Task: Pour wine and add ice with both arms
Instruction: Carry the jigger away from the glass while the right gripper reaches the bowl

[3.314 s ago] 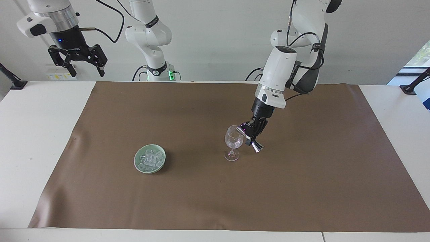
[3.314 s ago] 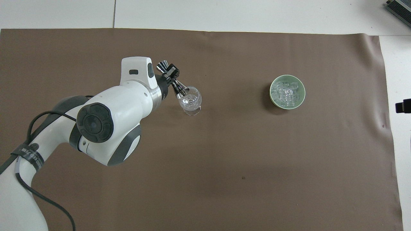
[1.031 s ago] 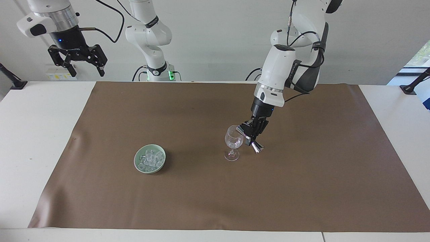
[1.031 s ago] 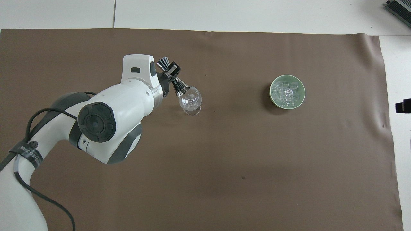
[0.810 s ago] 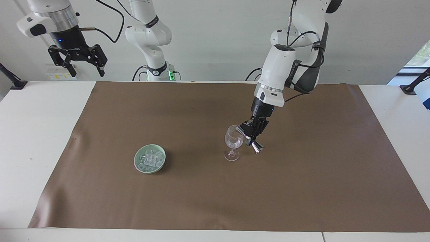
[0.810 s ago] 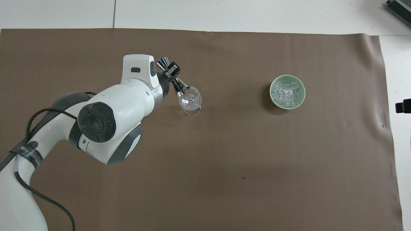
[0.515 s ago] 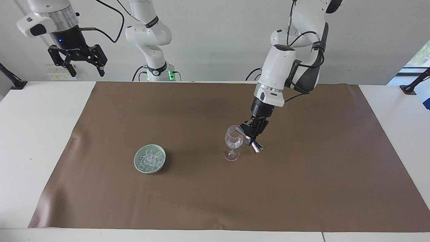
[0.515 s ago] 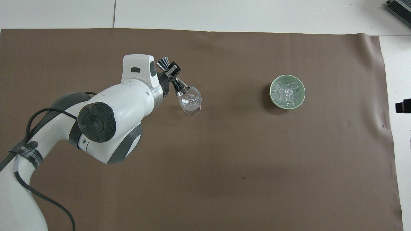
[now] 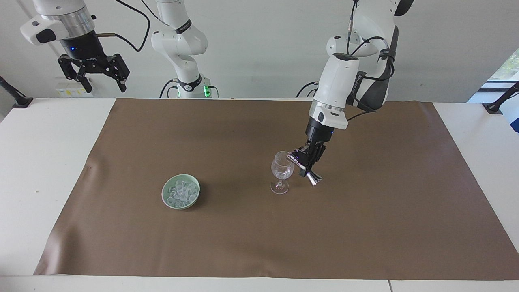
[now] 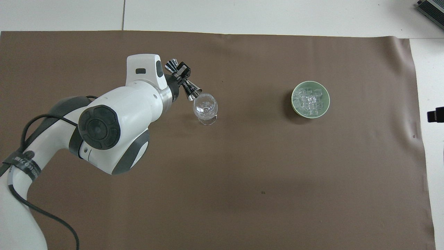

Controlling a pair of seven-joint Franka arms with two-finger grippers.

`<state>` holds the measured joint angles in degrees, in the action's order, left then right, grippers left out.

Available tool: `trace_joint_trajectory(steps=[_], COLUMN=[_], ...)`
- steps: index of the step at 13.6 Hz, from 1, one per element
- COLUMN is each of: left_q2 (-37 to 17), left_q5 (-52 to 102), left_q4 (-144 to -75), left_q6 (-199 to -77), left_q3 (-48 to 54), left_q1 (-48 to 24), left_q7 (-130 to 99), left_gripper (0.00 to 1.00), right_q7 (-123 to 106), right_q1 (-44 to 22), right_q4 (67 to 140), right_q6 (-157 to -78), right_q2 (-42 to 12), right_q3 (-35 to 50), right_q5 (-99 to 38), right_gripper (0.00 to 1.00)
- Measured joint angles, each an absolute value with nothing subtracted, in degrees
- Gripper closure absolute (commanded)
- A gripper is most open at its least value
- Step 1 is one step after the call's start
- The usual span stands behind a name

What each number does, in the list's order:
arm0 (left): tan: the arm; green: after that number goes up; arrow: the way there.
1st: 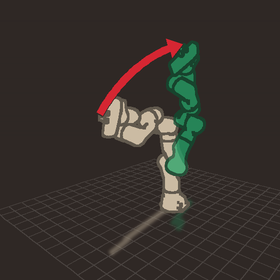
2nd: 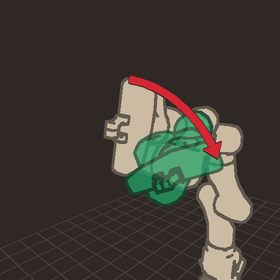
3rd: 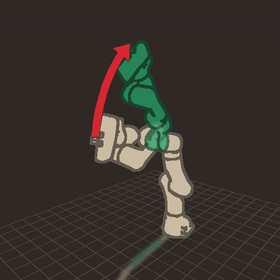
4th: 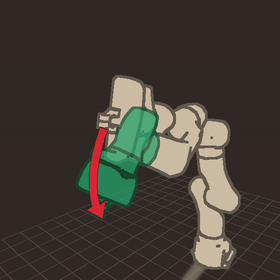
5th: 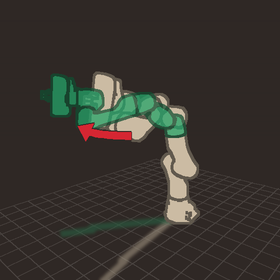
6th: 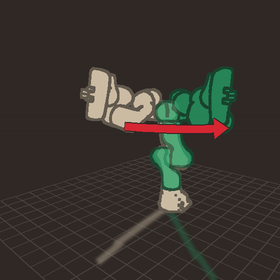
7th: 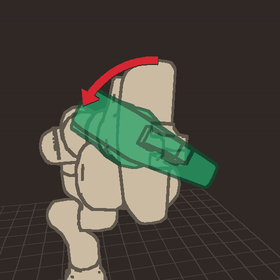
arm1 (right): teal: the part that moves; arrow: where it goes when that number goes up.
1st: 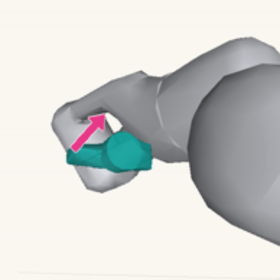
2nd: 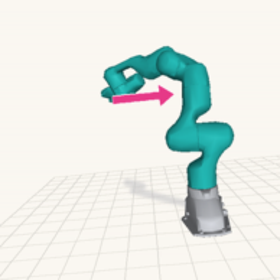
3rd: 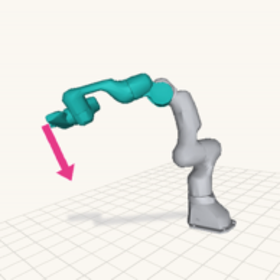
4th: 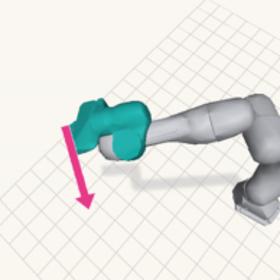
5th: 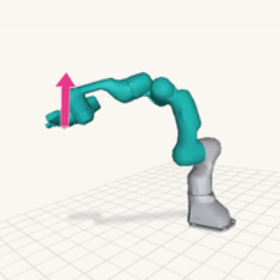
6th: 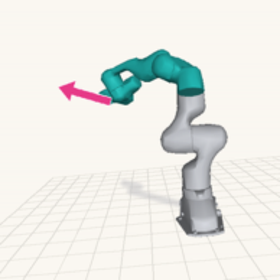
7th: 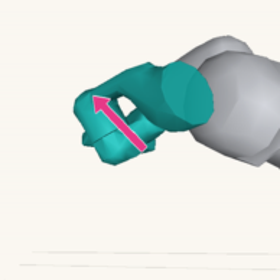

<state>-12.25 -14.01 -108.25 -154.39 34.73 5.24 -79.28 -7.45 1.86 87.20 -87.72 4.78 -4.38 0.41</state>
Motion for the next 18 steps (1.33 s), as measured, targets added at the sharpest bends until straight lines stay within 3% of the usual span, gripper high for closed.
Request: trace_joint_trajectory(steps=[11,18], left_q2=[-12.18,-11.23], left_q5=[8.92,29.26], left_q4=[-100.76,-99.99], left_q6=[-125.42,-115.66], left_q3=[33.57,21.91], left_q1=[9.49,10.59], left_q7=[-79.17,-78.67], left_gripper=[1.00,1.00], right_q7=[-7.45,-7.45], right_q1=[1.86,1.88], right_q4=[87.20,87.20], right_q6=[-87.72,-87.72], right_q2=[4.78,4.78], right_q3=[-4.38,-4.48], right_q5=[0.41,0.41], right_gripper=[0.00,0.00])
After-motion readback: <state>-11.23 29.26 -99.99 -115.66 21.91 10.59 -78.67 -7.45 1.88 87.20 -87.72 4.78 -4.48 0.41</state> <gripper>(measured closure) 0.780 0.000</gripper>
